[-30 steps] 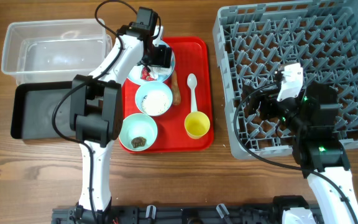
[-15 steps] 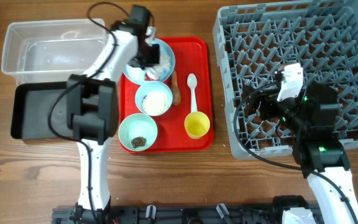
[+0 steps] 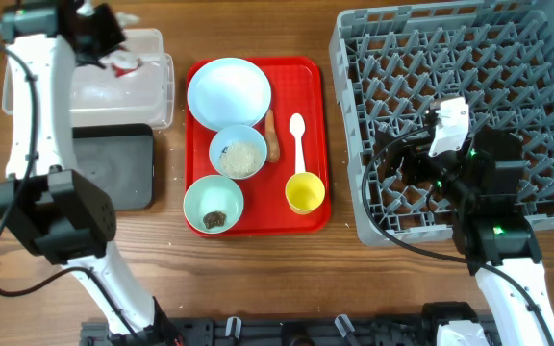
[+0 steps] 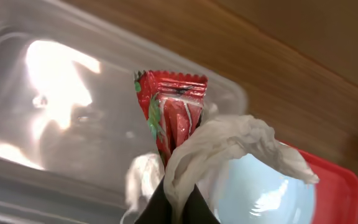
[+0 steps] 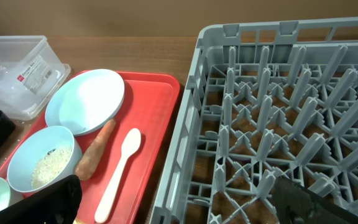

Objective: Sort waste into correct bins and load items into the dishwasher rack
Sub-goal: 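Carry the wrapper and tissue left and drop them into the clear bin, then grasp the rim of the light-blue rice bowl with the left gripper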

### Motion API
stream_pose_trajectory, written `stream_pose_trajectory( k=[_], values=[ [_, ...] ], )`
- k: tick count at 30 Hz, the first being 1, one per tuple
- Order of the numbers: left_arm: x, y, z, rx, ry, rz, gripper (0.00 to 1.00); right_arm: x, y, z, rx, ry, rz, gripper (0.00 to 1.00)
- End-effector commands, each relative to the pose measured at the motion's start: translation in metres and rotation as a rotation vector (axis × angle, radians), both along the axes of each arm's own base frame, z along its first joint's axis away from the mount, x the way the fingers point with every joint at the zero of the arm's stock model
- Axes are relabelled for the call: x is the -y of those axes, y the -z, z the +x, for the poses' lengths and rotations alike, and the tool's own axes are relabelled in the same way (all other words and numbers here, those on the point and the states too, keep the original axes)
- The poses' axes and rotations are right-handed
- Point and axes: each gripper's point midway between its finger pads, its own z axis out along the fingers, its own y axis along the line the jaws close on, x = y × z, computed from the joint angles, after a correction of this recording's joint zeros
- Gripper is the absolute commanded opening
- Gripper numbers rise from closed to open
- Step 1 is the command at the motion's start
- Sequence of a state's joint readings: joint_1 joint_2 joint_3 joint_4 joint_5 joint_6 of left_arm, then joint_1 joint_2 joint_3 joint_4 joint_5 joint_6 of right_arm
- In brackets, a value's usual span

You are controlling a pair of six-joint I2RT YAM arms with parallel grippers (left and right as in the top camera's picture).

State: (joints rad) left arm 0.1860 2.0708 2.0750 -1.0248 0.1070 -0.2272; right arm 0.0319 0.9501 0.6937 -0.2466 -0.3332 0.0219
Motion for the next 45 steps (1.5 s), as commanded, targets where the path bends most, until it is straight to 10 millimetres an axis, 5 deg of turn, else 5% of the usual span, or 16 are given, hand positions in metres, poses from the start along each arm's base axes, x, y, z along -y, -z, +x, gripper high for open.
stream_pose_trajectory(
  k=[1, 3, 5, 6, 14, 19, 23, 28, 33, 39, 45],
  values=[
    [-0.034, 0.041, -0.001, -0.09, -0.11, 0.007, 0.04, -0.003, -0.009, 0.003, 0.017, -0.012, 0.014, 1.0],
    [-0.037, 0.057, -0.001, -0.12, -0.116, 0.001, 0.25, -0.003, -0.009, 0.003, 0.017, -0.011, 0.014, 1.0],
    [-0.038, 0.066, 0.0, -0.135, -0.114, -0.001, 0.84, -0.003, -0.009, 0.003, 0.017, -0.012, 0.014, 1.0],
    [-0.038, 0.066, 0.002, -0.129, -0.114, 0.0, 1.0, -0.003, -0.009, 0.003, 0.017, -0.012, 0.014, 1.0],
    [-0.033, 0.025, 0.003, -0.043, -0.072, 0.016, 1.0, -0.003, -0.008, 0.003, 0.014, -0.012, 0.013, 1.0],
    [0.027, -0.011, -0.018, -0.027, 0.165, -0.035, 0.98, -0.003, -0.008, 0.003, 0.014, -0.012, 0.013, 1.0],
    [0.101, -0.011, -0.042, -0.107, 0.306, -0.138, 0.91, -0.003, -0.008, 0.003, 0.014, -0.012, 0.014, 1.0],
    [0.191, 0.011, -0.082, -0.274, 0.476, -0.146, 0.81, -0.003, -0.008, 0.003, 0.013, -0.011, 0.014, 1.0],
    [0.245, 0.054, -0.114, -0.386, 0.52, -0.056, 0.84, -0.003, -0.006, 0.004, 0.007, -0.011, 0.014, 1.0],
    [0.286, 0.11, -0.139, -0.419, 0.622, -0.032, 0.71, -0.003, 0.003, 0.007, -0.021, -0.011, 0.014, 1.0],
    [0.274, 0.148, -0.147, -0.439, 0.551, 0.064, 0.6, -0.003, 0.008, 0.008, -0.039, -0.011, 0.013, 1.0]
  ],
)
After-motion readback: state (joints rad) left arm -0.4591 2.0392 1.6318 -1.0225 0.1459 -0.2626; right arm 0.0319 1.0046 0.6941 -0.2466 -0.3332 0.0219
